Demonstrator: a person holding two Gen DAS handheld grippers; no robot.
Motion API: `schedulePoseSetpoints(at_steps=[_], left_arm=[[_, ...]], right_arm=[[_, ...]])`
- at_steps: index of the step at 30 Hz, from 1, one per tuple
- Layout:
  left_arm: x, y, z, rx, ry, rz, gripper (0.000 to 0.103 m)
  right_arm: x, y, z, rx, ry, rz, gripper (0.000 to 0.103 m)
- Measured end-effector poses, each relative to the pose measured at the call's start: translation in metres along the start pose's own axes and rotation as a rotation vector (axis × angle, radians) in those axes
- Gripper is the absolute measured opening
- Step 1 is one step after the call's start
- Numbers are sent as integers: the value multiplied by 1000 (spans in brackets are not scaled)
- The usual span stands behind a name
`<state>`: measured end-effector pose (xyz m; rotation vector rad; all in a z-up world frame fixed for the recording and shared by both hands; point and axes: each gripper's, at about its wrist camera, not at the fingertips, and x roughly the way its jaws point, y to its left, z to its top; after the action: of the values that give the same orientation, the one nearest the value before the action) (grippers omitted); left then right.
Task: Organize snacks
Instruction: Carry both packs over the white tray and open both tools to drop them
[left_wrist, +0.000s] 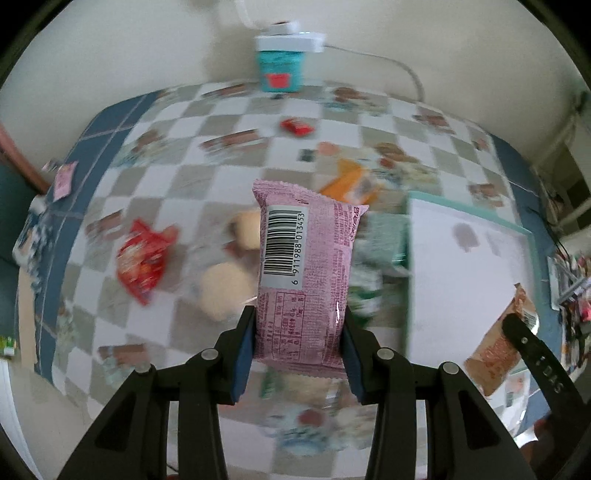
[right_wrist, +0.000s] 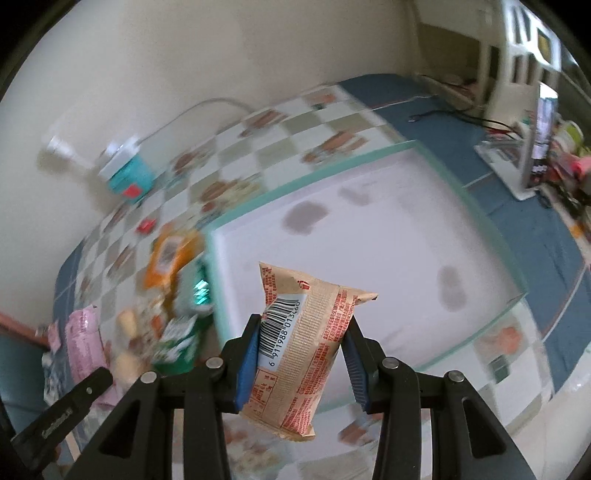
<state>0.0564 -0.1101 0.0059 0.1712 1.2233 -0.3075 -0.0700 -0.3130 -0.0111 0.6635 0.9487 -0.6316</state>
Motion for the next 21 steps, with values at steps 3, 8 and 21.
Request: schedulePoseSetpoints(at_steps=[3,8,21], left_arm=[[5,-32,8,33,9,-29,44],[20,-82,15,89,21,-59,44],[63,-154,30,170,51,-105,45]], right_arm=[[5,-17,14,34,-4,-18,45],[14,-40,33,80,-11,-40,45],[43,-87,67,147,-11,-117,46]])
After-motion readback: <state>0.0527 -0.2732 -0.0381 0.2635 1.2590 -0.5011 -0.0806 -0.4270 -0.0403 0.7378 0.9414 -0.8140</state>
